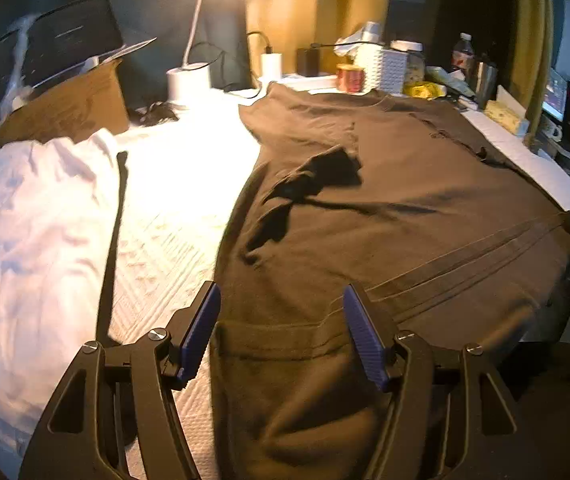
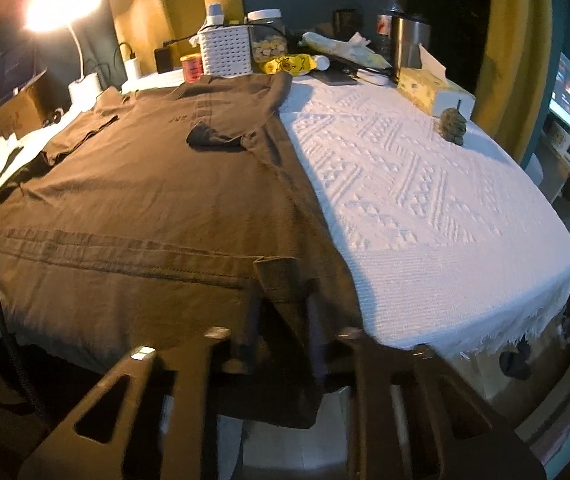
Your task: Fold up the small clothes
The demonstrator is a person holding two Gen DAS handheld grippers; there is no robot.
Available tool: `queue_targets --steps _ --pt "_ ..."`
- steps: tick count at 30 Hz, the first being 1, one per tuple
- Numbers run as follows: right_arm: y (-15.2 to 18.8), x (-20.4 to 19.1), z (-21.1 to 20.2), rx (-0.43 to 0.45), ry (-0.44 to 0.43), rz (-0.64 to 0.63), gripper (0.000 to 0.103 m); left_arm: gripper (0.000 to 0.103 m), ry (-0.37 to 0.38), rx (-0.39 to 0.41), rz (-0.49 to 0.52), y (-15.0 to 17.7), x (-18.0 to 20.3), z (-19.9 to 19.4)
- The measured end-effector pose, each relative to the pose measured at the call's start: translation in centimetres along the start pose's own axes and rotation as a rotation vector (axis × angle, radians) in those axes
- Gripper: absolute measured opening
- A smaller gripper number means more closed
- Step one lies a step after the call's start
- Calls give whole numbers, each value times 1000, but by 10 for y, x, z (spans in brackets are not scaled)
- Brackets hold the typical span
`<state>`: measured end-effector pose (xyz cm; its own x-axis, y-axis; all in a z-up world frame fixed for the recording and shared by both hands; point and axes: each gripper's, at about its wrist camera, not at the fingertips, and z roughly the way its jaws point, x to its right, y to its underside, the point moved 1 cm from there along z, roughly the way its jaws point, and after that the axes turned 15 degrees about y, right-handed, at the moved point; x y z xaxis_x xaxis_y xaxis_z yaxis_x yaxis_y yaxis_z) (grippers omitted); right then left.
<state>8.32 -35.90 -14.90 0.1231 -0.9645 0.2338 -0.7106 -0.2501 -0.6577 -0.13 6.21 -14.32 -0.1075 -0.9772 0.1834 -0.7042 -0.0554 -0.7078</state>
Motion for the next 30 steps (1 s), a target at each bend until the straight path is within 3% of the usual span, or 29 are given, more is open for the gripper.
queue_targets --steps 2,11,13,16,17,20,30 --pt "0 -4 -1 4 4 -19 11 46 0 -10 8 3 0 0" --pt "-3 -6 -12 40 24 -40 7 45 -62 -27 -44 24 -16 -4" --pt "-6 -4 -16 54 24 -40 7 35 -43 -26 -49 27 -14 -3" --pt "-11 -2 -22 74 26 -40 7 8 -43 -17 -22 29 -6 -6" --pt "-12 -1 -24 81 24 -37 7 5 -41 3 -18 28 -5 -9" --pt "-16 0 -30 99 19 -32 7 4 -27 85 -3 27 0 -24" --pt "-36 5 -50 169 26 -1 7 4 -48 208 -13 10 -6 -54"
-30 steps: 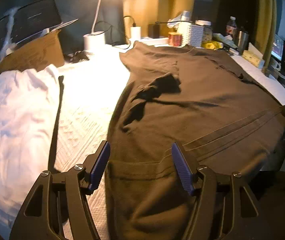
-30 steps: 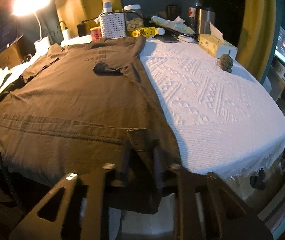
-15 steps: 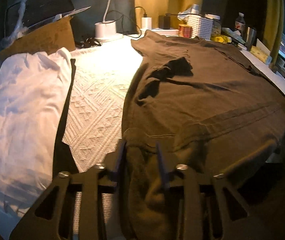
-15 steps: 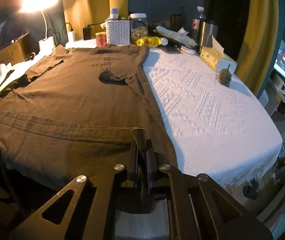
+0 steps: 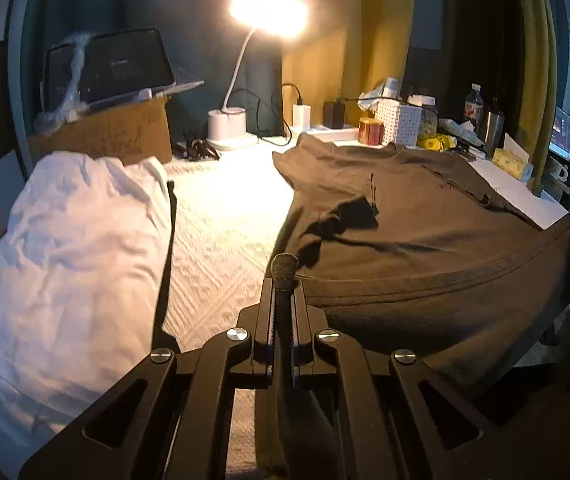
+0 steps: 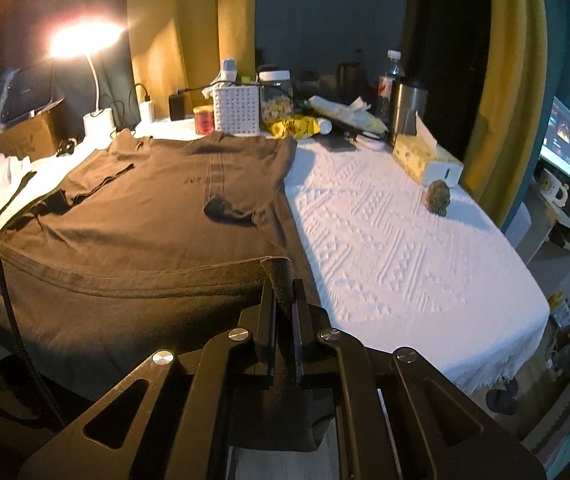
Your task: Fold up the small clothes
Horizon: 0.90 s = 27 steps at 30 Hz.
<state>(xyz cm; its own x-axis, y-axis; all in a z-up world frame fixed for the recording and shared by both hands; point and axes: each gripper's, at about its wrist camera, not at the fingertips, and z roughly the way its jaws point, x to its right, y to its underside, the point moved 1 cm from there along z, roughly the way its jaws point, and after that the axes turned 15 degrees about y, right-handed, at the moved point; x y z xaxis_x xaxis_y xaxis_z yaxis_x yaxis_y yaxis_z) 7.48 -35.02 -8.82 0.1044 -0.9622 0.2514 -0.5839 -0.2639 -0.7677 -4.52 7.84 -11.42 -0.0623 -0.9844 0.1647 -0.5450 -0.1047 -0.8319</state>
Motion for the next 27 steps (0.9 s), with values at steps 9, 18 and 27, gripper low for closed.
queue_targets --steps 9,18,27 --pt "-23 4 1 42 6 16 7 4 -10 66 7 -30 -5 5" --pt "-50 7 11 68 6 35 7 4 -17 98 15 -59 -7 10" --pt "-79 8 26 91 -1 44 7 4 -26 131 22 -87 -10 15"
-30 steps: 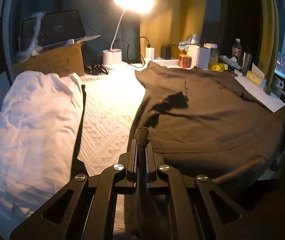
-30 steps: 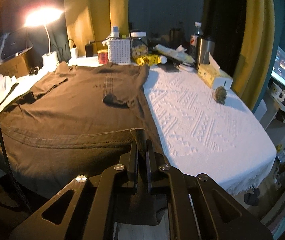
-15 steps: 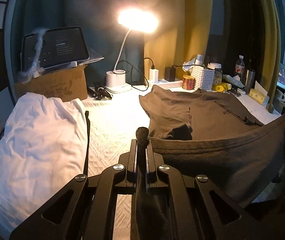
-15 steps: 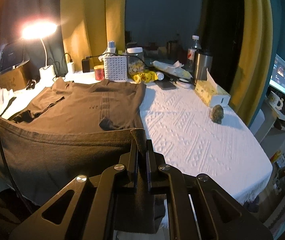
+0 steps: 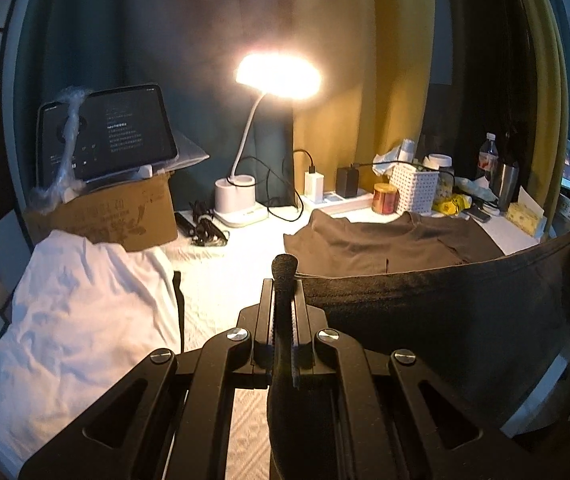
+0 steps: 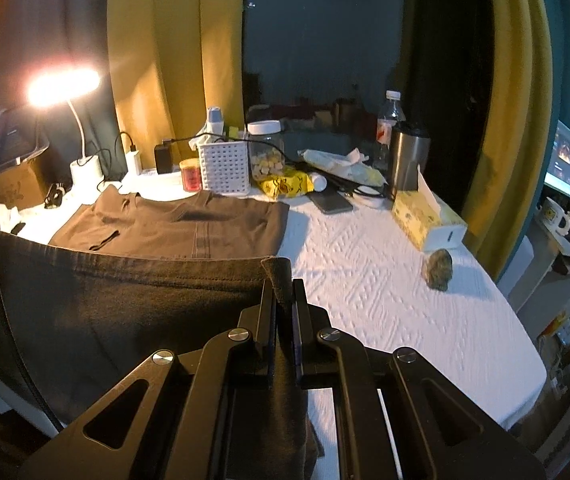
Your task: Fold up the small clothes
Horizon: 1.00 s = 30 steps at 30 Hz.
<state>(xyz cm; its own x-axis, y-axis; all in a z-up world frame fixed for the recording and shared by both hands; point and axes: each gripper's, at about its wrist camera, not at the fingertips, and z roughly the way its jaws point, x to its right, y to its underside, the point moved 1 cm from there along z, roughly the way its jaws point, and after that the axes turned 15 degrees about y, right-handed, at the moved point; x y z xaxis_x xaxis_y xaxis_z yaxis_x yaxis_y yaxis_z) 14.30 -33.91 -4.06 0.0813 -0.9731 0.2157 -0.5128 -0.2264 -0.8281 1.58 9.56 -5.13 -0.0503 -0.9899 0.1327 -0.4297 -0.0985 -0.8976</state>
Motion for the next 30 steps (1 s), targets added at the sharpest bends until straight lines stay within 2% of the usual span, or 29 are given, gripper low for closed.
queue_targets --steps 12,30 --pt "-38 -3 29 19 -7 -13 7 4 -2 48 -18 -31 -9 20" --pt "-98 -25 95 50 -17 -16 7 4 -11 34 -15 -67 -36 75"
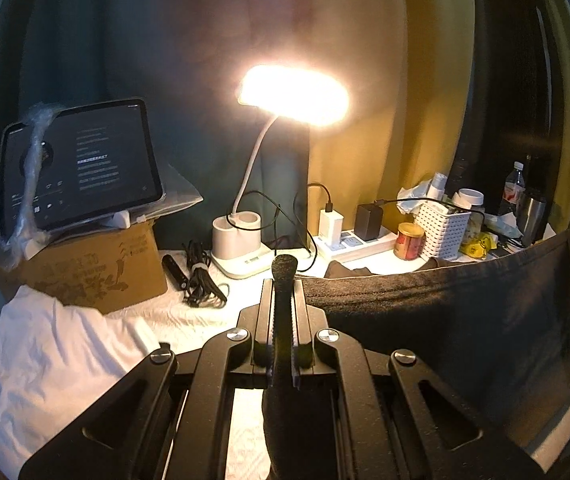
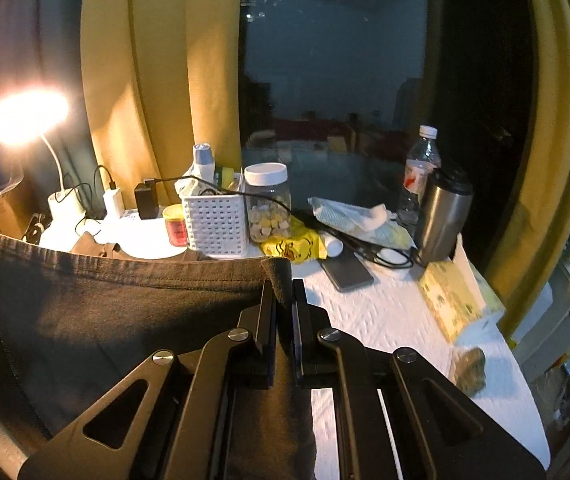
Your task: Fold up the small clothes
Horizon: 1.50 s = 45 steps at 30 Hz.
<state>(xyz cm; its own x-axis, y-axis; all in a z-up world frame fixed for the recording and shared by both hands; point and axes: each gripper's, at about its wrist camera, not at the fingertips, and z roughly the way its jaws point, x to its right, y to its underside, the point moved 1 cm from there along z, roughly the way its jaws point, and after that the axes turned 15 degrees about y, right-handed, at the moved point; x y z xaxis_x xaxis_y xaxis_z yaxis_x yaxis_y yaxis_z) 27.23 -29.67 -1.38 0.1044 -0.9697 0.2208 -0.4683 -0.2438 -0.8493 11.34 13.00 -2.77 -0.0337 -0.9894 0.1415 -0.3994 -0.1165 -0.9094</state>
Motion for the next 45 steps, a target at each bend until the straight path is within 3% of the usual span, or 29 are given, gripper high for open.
queue_targets --steps 14,31,45 --pt "-30 -15 49 8 -4 -20 7 4 7 -2 16 -24 -12 39" --pt "-57 -25 113 3 21 -68 7 4 -21 -5 118 -46 -24 97" --pt "-35 -46 184 -77 46 -92 7 4 -38 -79 90 -27 -54 171"
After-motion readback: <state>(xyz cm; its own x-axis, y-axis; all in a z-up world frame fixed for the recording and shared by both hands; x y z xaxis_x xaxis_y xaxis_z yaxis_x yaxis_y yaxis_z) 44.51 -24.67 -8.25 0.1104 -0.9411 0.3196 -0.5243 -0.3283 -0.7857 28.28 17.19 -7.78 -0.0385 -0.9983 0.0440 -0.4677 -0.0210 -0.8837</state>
